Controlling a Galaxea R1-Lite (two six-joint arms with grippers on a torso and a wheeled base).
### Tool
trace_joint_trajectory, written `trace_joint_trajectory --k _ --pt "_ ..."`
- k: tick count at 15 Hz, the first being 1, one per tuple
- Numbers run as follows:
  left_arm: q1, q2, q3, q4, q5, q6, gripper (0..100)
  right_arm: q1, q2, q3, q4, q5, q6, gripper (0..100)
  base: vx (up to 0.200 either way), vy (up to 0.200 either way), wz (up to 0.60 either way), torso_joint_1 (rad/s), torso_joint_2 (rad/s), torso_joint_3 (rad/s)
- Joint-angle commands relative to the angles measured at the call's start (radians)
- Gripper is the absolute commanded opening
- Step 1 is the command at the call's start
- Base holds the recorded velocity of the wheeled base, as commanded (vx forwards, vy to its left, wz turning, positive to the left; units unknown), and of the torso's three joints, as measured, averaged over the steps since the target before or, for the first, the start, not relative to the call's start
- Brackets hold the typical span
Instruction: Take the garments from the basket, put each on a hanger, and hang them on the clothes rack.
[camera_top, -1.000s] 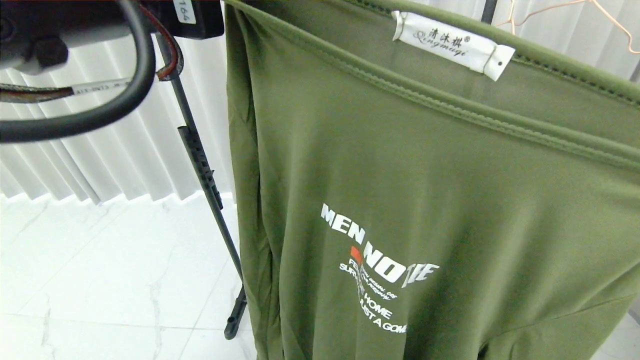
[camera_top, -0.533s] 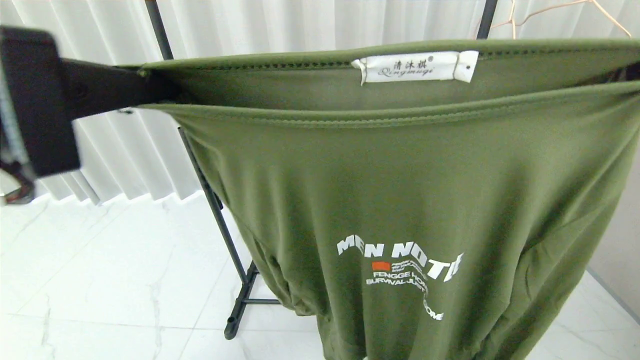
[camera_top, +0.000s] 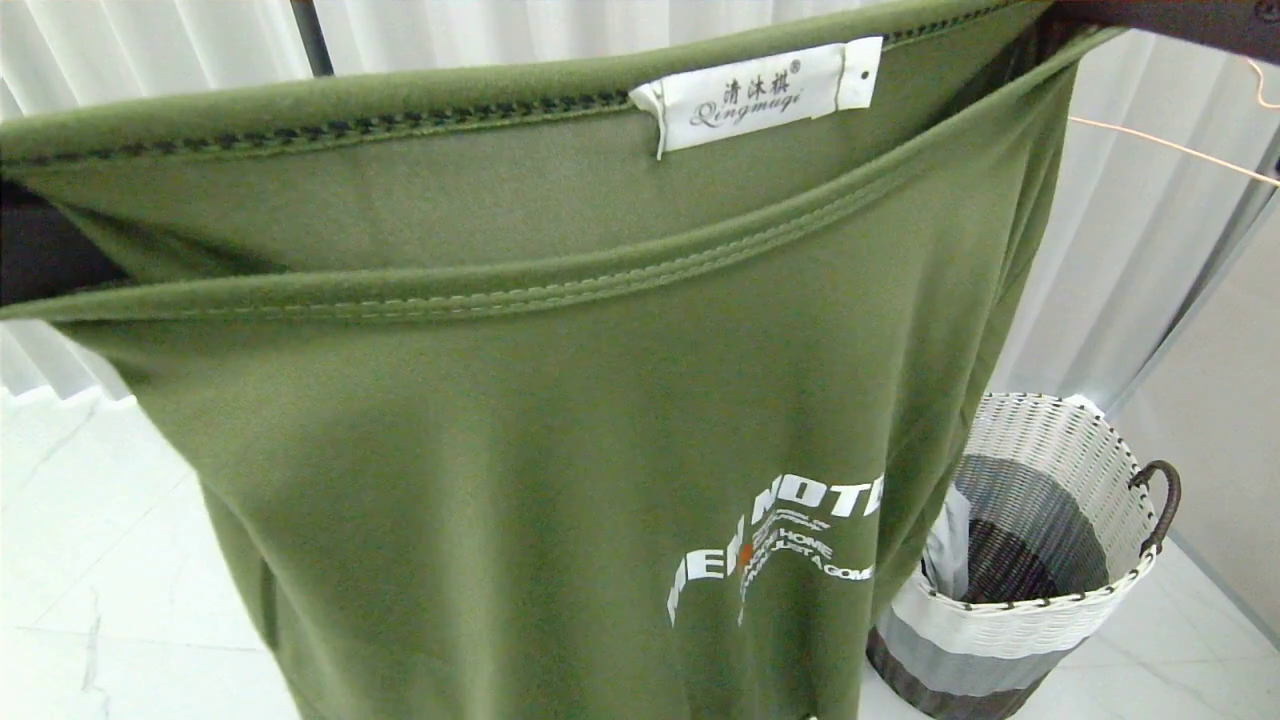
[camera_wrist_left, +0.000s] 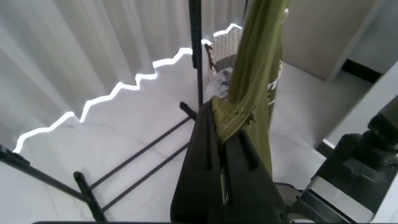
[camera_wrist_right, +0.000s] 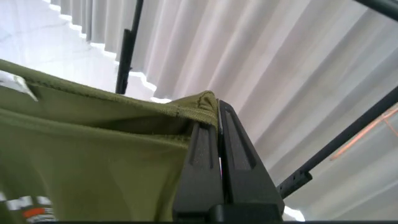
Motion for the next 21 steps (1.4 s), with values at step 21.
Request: trace_joint_trajectory --k 21 --pt "0.152 0.207 -0.112 -0.148 0.101 0.092 0 0.010 -0.152 0.122 0.157 -0.113 0.010 0 0.000 0.000 0.00 0.000 0.00 0.000"
